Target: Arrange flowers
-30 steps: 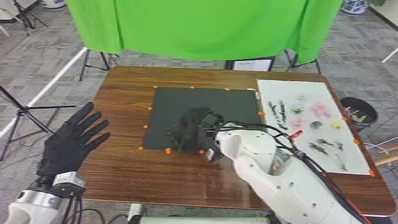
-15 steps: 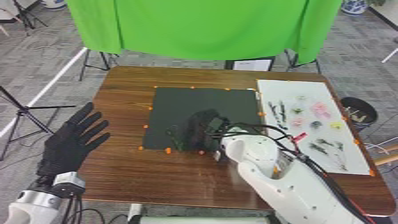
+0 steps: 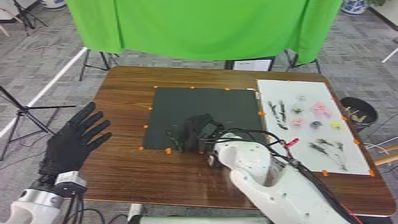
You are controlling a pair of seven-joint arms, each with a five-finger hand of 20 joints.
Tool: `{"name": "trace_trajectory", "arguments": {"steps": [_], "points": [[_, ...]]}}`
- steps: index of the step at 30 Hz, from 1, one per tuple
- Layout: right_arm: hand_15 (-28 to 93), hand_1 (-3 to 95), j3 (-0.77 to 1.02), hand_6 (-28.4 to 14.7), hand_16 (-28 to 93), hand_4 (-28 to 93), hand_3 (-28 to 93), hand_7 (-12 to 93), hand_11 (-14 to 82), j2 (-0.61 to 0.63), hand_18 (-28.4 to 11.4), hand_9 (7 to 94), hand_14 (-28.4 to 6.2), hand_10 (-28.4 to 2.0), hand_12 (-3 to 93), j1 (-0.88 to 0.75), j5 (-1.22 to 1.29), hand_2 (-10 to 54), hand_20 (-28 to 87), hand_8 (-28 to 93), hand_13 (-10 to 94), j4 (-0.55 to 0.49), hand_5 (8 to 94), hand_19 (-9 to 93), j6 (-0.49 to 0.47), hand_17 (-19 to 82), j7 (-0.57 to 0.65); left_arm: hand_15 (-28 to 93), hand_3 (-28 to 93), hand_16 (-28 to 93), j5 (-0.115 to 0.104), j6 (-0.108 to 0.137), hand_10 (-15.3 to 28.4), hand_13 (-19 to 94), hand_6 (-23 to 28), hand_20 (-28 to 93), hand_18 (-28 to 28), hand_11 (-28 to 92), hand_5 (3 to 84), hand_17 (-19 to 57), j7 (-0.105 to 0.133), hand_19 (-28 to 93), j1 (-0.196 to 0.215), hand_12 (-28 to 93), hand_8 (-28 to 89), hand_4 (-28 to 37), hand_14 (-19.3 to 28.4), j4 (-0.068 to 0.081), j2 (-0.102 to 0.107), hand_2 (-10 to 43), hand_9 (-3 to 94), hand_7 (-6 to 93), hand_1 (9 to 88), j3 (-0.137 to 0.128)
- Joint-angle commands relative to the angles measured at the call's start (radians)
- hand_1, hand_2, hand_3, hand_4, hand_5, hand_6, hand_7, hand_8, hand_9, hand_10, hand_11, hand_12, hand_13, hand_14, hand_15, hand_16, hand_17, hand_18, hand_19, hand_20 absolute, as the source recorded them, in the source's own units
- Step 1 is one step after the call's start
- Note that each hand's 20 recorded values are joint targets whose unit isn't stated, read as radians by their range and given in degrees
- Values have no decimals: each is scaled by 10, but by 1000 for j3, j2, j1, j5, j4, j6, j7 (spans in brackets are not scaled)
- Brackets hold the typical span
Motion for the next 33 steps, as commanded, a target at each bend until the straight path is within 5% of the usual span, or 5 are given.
{"name": "trace_trajectory", "arguments": {"steps": [1, 28, 33], "points": [[844, 262, -36, -29, 368, -283, 895, 373, 618, -42, -192, 423, -115, -118, 438, -49, -34, -95, 545, -155, 423, -7, 465, 765, -3, 189, 81, 188, 690, 56, 3, -3, 98, 140, 24, 99, 204, 123, 235, -113, -13, 311, -5, 209, -96, -281, 134, 7, -2, -95, 204, 170, 248, 6], [862, 203, -65, -64, 348, -283, 909, 355, 627, -126, -203, 371, -135, -145, 442, -70, -49, -95, 554, -143, 384, 27, 425, 771, 67, 170, 202, 188, 692, 55, -2, -18, 97, 140, 25, 99, 205, 123, 235, -114, -39, 310, -57, 208, -96, -282, 134, 31, 17, -95, 204, 169, 249, 37], [863, 205, -60, -65, 347, -283, 913, 353, 627, -112, -202, 371, -136, -146, 442, -63, -54, -95, 553, -143, 384, 32, 425, 773, 68, 172, 193, 188, 692, 56, 0, -11, 97, 140, 25, 98, 204, 124, 235, -113, -27, 310, -38, 208, -96, -282, 134, 24, 9, -95, 205, 169, 249, 27]]}}
